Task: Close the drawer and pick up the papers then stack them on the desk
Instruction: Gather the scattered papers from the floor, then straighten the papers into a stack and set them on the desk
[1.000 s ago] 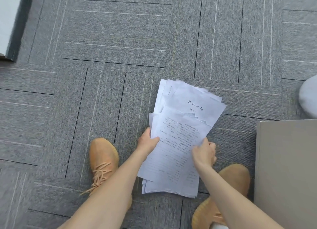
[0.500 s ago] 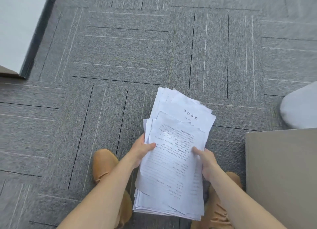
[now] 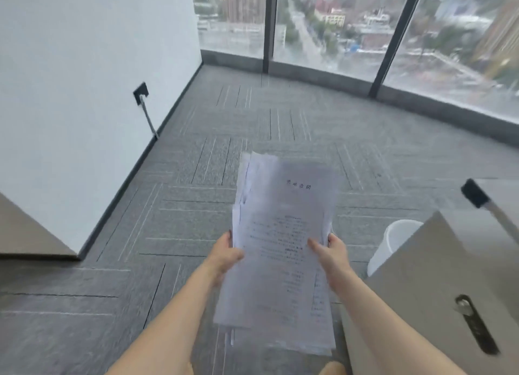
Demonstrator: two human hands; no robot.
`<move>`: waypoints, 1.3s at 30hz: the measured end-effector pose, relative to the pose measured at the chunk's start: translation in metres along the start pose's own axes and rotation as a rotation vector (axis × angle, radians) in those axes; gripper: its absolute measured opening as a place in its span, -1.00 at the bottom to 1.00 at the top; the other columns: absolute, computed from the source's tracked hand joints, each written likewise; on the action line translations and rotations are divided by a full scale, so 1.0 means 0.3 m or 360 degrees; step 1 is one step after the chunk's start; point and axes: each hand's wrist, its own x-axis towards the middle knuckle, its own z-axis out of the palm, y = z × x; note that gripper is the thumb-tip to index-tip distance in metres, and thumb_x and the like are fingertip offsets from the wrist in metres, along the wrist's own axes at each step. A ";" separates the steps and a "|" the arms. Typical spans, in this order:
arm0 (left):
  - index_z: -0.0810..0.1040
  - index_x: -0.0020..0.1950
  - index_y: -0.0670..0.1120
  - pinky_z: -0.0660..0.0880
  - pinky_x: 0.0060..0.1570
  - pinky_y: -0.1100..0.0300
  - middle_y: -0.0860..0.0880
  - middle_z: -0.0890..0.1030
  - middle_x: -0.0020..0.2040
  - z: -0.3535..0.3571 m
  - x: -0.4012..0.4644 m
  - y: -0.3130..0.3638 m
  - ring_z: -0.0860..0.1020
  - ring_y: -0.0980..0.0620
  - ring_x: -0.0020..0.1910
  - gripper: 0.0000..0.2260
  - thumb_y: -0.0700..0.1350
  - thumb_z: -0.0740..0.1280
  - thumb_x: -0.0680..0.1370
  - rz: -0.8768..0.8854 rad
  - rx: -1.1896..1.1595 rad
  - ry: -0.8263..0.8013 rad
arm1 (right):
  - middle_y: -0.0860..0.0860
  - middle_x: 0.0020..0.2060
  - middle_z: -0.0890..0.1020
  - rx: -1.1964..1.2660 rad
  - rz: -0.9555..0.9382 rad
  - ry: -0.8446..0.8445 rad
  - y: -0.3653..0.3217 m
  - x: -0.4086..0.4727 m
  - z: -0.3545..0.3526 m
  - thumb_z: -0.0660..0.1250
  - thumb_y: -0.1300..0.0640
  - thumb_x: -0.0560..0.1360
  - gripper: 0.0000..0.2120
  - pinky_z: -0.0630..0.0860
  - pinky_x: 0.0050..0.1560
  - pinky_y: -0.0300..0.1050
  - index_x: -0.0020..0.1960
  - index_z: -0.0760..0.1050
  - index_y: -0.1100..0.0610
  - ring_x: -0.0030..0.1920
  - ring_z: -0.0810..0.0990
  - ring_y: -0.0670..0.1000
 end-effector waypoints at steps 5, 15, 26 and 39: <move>0.47 0.25 -0.08 0.53 0.14 -0.26 -0.21 0.61 0.22 0.110 -0.310 0.375 0.62 -0.26 0.13 -0.47 -0.33 0.44 0.30 0.0421 -0.0035 -0.0130 | 0.17 -0.01 0.70 0.0077 -0.0399 0.0116 -0.405 -0.357 -0.173 0.34 0.29 0.50 -0.89 0.63 0.06 0.20 -0.02 0.54 0.12 -0.03 0.70 0.19; 0.59 0.18 -0.20 0.55 0.16 -0.15 -0.20 0.67 0.10 0.678 -1.082 0.858 0.64 -0.22 0.07 -0.72 -0.34 0.38 0.48 0.0933 -0.0003 -0.0553 | 0.14 -0.12 0.70 0.0348 -0.1106 0.0708 -0.810 -1.272 -0.807 0.43 0.33 0.43 -0.81 0.64 -0.04 0.04 0.03 0.63 0.19 -0.19 0.67 0.11; 0.63 0.06 -0.02 0.54 0.14 -0.22 -0.17 0.70 0.05 1.315 -1.469 0.845 0.65 -0.23 0.05 -0.72 -0.32 0.41 0.43 0.1194 0.0247 -0.1086 | 0.12 -0.11 0.75 0.0479 -0.1239 0.1224 -0.672 -1.821 -1.388 0.39 0.31 0.49 -0.84 0.66 0.00 0.11 0.04 0.66 0.18 -0.10 0.73 0.16; 0.54 0.09 -0.13 0.53 -0.08 0.07 -0.17 0.64 0.00 1.888 -1.846 0.562 0.59 -0.11 -0.07 -0.74 -0.37 0.36 0.46 0.1208 0.0449 -0.1619 | 0.09 -0.08 0.75 0.0482 -0.1135 0.2005 -0.282 -2.270 -1.770 0.38 0.24 0.47 -0.84 0.64 0.07 0.23 0.03 0.66 0.16 -0.06 0.73 0.13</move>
